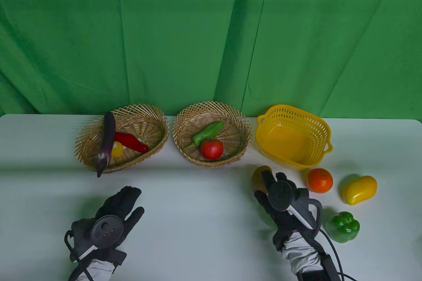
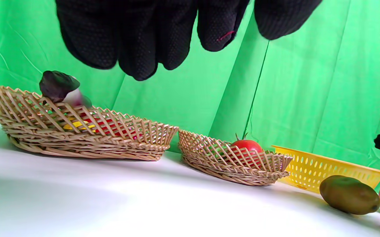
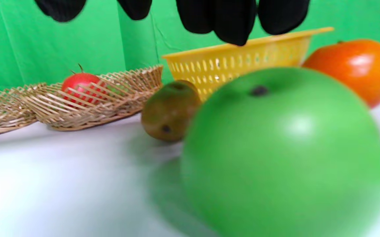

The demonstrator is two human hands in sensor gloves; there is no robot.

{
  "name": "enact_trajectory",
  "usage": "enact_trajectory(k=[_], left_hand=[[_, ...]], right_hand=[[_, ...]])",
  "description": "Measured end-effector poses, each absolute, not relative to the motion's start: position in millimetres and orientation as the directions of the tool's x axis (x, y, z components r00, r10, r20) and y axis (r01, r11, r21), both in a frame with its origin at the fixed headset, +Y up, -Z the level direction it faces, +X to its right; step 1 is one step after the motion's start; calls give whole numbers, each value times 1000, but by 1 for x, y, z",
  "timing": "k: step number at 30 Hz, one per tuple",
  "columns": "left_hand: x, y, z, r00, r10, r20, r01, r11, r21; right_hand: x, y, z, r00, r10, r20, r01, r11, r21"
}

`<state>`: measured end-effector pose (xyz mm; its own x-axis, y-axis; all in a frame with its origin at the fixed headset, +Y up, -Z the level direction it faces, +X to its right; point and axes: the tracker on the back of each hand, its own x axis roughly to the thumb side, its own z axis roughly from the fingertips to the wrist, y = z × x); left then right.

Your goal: Place 10 objects into 3 containers, with green background

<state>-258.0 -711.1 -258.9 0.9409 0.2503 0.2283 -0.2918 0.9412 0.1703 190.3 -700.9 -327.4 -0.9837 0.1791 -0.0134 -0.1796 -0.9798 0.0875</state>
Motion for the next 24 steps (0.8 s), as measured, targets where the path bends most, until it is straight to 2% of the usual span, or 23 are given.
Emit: enact_trajectory(k=[7,14,24], left_hand=[[-258,-711,-259,940,252,229,-294,940,172],[-257,-712,-259,940,250,230,-291,942,167],[-257,-711,-259,941,249,228,-290,942,167]], right_hand=[[209,-727,-316,-979,186,-78,-196,-970,142],[214,-747,-313,-985,138,-104,-159,-961,225],[210,-750,-318,-991,74,-107,-95,-973,209]])
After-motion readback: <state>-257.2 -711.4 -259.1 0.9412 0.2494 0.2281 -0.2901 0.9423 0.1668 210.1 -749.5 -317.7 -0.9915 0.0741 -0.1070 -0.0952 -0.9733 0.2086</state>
